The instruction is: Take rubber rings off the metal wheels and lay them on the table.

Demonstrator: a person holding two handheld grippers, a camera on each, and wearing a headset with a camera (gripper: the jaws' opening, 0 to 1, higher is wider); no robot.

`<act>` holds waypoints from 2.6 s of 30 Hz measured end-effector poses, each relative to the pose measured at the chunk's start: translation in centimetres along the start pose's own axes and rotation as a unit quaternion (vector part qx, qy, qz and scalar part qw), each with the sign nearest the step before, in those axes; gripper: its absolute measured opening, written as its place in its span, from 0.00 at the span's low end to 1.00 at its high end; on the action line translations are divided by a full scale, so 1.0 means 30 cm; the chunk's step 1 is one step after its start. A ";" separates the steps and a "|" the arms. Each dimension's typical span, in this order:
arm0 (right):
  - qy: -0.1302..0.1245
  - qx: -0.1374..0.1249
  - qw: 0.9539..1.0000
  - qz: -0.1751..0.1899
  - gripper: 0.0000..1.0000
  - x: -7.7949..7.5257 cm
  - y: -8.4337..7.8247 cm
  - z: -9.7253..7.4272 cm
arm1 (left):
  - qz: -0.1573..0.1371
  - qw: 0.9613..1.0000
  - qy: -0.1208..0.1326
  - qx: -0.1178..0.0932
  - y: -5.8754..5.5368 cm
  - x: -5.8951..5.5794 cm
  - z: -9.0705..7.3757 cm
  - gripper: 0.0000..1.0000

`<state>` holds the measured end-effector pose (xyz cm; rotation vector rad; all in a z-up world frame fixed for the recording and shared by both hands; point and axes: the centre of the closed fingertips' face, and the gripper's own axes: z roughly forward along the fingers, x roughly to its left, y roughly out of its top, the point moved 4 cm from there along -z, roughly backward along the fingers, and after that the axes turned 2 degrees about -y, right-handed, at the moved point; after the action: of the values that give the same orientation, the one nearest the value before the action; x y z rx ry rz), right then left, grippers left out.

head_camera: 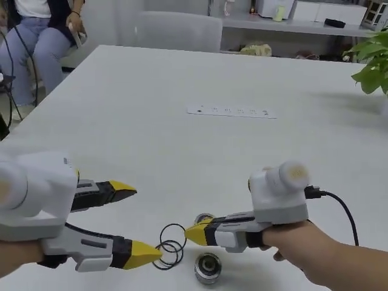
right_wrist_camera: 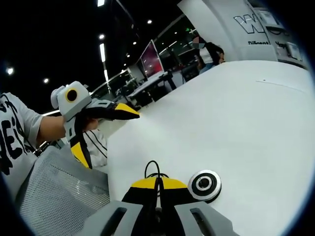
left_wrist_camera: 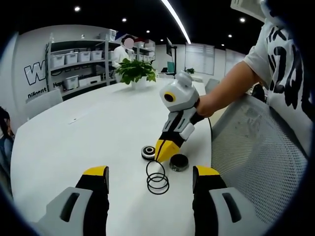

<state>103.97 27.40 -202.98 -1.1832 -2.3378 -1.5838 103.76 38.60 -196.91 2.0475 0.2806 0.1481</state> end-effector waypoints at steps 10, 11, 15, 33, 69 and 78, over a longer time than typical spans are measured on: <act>-0.011 0.027 1.000 0.006 0.00 -0.021 -0.042 0.011 | -0.004 1.000 0.004 0.004 -0.019 0.000 -0.011 0.67; -0.011 0.028 1.000 0.006 0.00 -0.022 -0.045 0.012 | -0.004 1.000 0.004 0.004 -0.020 0.001 -0.012 0.67; -0.017 0.035 0.999 0.006 0.00 -0.028 -0.052 0.014 | -0.006 1.000 0.005 0.006 -0.025 0.002 -0.011 0.67; -0.026 0.043 0.999 -0.021 0.06 -0.029 -0.055 0.001 | -0.007 1.000 0.003 0.015 -0.037 0.004 -0.009 0.66; -0.073 -0.044 0.996 -0.025 0.19 -0.122 0.049 -0.158 | 0.004 1.000 -0.012 0.003 0.059 0.056 0.125 0.61; -0.088 -0.042 0.994 -0.046 0.23 -0.156 0.035 -0.172 | 0.001 1.000 -0.021 0.008 0.061 0.058 0.176 0.58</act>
<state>106.15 20.78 -201.94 -1.2986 -2.4901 -1.6864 106.88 33.73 -197.81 2.0643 0.2543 0.1032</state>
